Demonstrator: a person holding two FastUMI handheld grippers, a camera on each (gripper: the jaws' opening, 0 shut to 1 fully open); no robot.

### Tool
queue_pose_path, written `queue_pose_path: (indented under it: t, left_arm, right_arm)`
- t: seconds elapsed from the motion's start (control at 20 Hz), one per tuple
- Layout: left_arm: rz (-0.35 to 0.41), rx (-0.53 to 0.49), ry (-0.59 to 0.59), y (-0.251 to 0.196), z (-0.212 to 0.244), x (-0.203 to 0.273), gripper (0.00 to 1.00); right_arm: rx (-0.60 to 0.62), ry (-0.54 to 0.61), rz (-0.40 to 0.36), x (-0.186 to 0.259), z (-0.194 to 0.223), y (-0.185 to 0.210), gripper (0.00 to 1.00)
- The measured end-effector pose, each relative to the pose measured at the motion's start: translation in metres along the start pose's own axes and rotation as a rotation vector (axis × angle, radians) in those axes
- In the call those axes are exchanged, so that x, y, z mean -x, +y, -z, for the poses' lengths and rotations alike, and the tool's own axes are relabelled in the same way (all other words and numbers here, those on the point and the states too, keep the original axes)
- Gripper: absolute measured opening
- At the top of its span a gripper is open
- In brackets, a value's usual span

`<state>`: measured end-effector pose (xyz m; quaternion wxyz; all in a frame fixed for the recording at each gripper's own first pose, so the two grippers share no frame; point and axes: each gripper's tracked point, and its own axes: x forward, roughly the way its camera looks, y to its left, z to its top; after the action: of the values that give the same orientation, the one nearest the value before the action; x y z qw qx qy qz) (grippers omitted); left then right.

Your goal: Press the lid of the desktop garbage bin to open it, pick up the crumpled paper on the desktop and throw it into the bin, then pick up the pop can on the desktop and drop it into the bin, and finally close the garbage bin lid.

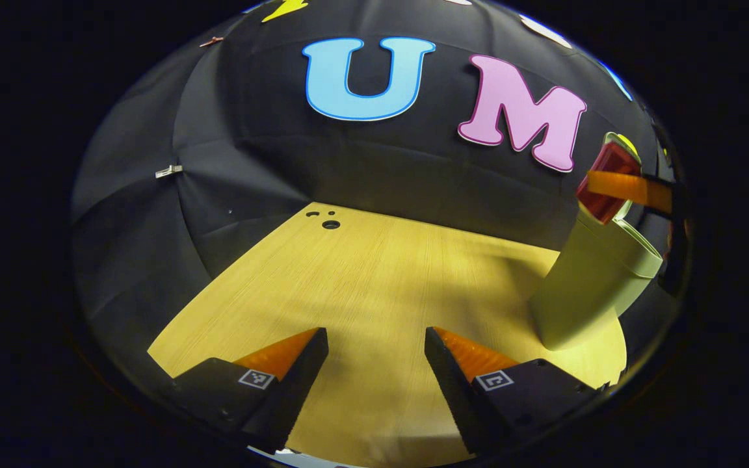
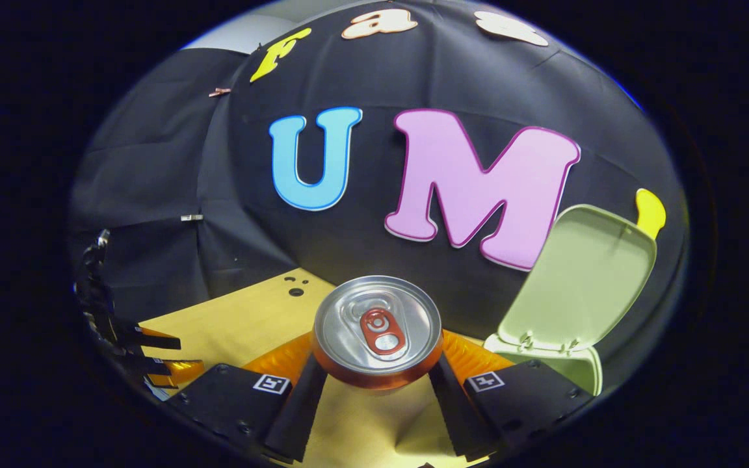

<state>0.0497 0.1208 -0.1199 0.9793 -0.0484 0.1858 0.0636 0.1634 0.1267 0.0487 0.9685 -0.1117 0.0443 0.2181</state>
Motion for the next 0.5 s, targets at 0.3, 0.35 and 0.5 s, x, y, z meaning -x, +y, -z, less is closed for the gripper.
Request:
queue_pose_path:
  t: [0.3, 0.35, 0.5]
  left_arm:
    - [0.025, -0.04, 0.01, -0.023, 0.007, 0.0, 0.96]
    - [0.026, -0.044, 0.012, -0.027, 0.007, -0.001, 0.96]
    - [0.027, -0.057, 0.03, -0.034, 0.015, -0.001, 0.96]
  right_arm:
    - [-0.008, -0.031, 0.083, 0.024, -0.014, -0.046, 0.83]
    - [-0.011, -0.028, 0.098, 0.026, -0.013, -0.053, 0.83]
    - [-0.028, -0.037, 0.149, 0.034, -0.013, -0.08, 0.83]
